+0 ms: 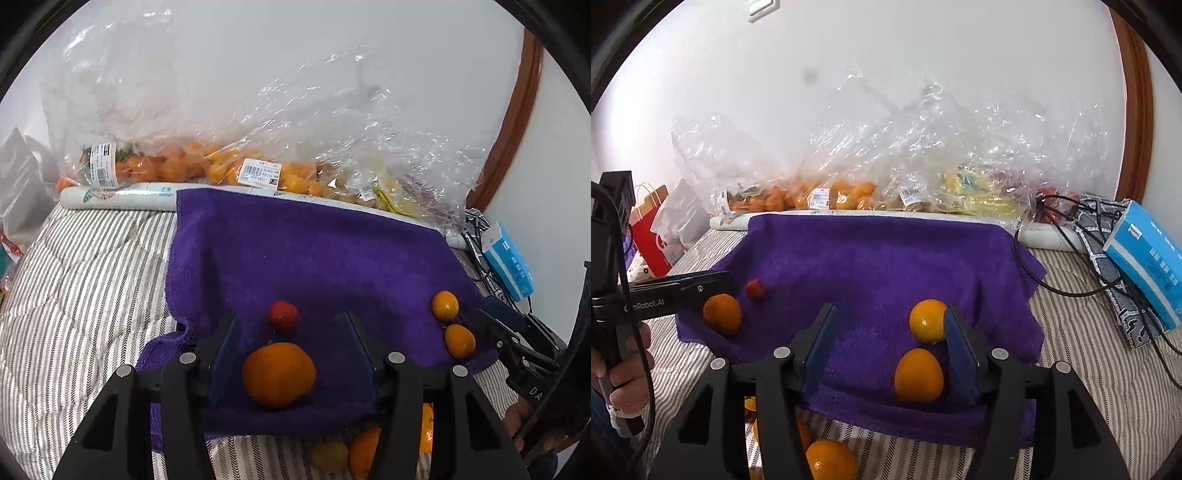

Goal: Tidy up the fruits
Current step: 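Open both tools to release the oranges and withdraw from the towel, then move both open tools toward the fruit in front of the towel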

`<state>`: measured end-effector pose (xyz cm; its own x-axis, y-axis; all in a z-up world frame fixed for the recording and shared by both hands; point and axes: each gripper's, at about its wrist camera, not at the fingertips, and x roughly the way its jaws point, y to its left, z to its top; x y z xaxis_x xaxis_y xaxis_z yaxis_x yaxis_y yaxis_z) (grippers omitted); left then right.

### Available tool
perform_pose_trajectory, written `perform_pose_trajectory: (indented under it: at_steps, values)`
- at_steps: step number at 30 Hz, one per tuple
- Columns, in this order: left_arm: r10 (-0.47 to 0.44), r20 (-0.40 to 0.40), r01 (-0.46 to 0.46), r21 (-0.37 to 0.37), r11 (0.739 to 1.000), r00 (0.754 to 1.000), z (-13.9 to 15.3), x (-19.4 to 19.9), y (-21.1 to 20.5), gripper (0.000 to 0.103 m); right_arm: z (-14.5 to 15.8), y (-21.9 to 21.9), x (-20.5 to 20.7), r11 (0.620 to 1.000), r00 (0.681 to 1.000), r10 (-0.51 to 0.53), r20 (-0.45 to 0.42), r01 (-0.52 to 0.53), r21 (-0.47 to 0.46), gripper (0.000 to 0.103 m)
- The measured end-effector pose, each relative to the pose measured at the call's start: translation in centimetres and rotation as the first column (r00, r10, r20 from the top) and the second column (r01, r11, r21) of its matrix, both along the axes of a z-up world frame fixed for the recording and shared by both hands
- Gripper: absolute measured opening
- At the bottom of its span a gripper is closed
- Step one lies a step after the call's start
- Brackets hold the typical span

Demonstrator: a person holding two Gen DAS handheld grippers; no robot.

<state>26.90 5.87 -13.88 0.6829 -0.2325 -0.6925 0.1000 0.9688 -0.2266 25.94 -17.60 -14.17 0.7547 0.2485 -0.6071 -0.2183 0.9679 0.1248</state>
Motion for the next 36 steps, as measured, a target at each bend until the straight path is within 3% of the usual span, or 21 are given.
perform_pose_trajectory:
  at_steps: [7,17,25,36]
  values:
    - [0.016,0.039,-0.018,0.043,0.999,0.999,1.2,-0.8,-0.2,0.053,0.9,-0.5,-0.5,0.999,1.0,-0.015,0.004,0.014,0.05,0.059]
    - [0.003,0.026,-0.003,-0.001,1.0,1.0,2.4,-3.3,0.4,0.053,4.4,-1.0,-3.6,0.998,0.999,-0.046,0.027,0.045,0.037,0.061]
    - [0.027,0.02,-0.028,0.024,0.999,0.999,3.1,-6.1,1.3,0.053,4.3,0.1,-5.7,0.999,0.999,-0.017,-0.029,0.018,0.044,0.061]
    - [0.04,-0.002,-0.04,0.025,0.999,0.999,2.3,-9.3,1.6,0.053,4.5,1.6,-8.8,0.999,1.0,0.021,-0.019,-0.021,0.043,0.061]
